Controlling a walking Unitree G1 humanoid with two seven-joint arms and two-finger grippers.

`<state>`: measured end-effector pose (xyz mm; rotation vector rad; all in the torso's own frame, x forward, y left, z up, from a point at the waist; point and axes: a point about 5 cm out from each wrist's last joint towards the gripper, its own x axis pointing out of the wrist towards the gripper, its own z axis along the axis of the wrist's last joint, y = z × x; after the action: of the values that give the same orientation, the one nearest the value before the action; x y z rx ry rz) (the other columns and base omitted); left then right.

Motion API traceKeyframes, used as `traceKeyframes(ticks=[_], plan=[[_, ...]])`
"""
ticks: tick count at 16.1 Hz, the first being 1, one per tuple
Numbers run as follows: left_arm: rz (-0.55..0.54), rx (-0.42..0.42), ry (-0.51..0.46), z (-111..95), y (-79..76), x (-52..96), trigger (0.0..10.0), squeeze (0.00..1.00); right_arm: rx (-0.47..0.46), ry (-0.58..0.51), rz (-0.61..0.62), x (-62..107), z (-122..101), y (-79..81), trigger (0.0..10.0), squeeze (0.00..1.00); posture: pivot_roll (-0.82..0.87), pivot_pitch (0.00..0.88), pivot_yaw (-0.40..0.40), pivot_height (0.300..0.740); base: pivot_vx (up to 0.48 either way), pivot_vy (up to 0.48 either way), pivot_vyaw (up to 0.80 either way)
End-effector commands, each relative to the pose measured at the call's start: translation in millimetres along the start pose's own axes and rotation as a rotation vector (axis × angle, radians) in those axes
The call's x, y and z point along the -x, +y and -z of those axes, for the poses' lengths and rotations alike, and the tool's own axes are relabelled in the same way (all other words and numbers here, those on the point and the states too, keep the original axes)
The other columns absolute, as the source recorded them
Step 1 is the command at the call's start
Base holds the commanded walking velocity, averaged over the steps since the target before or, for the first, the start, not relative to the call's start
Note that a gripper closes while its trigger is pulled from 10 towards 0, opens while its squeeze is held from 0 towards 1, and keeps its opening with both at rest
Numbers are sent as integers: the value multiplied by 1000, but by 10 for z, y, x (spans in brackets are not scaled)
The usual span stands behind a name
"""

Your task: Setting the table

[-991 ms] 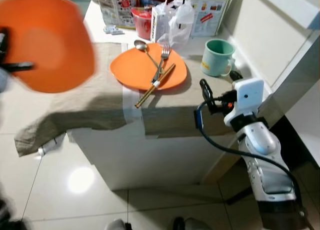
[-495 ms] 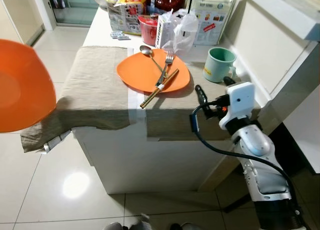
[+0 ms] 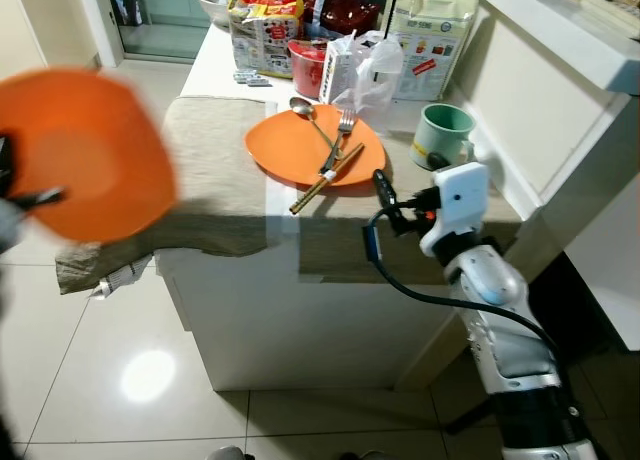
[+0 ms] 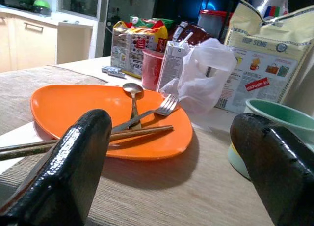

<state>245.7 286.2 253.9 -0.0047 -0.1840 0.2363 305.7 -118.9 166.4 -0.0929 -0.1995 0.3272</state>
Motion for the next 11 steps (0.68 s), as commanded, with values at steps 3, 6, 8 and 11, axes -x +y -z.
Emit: traceKeyframes(ticks=[3,6,8,11], plan=[[28,47,-26,-8,-220,-38,0,0,-57,16,12,-41,47,9,10000,0,1,61,-39,740,0,0,0],[38,63,-14,25,-294,-57,0,0,-87,27,28,-102,52,-28,10000,0,-7,67,-36,740,-280,0,0],[34,63,-8,34,-316,-57,0,0,-96,35,30,-97,65,-65,10000,0,-11,70,-35,740,-251,0,0],[46,64,8,80,-356,-45,0,0,-98,48,30,-72,97,-74,10000,0,-17,75,-31,740,-261,0,0]])
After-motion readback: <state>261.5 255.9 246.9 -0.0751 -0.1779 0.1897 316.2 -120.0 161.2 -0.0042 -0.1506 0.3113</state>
